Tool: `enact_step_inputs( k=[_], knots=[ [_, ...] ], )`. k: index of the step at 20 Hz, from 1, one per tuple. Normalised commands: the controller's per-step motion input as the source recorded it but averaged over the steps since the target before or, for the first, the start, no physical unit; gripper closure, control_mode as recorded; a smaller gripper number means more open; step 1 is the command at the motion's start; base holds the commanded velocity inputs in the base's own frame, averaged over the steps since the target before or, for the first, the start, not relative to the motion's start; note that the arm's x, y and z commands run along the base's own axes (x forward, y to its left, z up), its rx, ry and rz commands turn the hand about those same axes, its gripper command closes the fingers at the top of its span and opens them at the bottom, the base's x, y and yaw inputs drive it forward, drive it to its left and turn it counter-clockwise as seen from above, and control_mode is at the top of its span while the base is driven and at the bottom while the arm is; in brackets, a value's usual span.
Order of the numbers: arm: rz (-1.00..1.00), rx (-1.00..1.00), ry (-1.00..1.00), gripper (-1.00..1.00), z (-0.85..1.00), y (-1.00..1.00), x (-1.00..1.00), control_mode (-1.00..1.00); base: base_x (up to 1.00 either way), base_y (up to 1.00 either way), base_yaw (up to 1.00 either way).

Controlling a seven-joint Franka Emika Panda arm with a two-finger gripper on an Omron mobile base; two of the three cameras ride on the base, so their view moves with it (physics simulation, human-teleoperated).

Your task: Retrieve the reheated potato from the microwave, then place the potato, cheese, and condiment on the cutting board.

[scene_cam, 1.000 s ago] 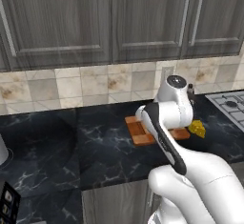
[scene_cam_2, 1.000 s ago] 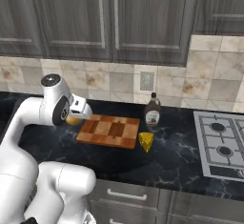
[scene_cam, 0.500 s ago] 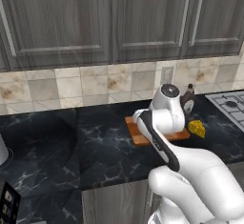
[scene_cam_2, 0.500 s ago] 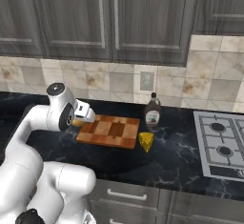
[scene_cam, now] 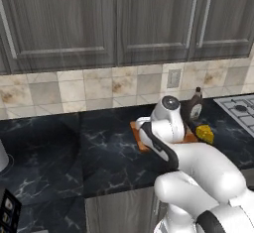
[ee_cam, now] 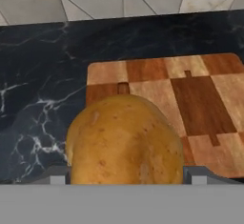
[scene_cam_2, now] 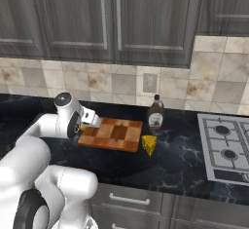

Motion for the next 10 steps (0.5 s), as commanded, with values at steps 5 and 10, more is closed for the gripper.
enact_step_inputs(
  k=[5,10],
  knots=[
    [0.0,0.0,0.11,1.0,-0.15,0.08,0.46,-1.0,0.0,0.0,0.0],
    [0.0,0.0,0.01,1.0,-0.29,0.05,0.34,-1.0,0.0,0.0,0.0]
  ],
)
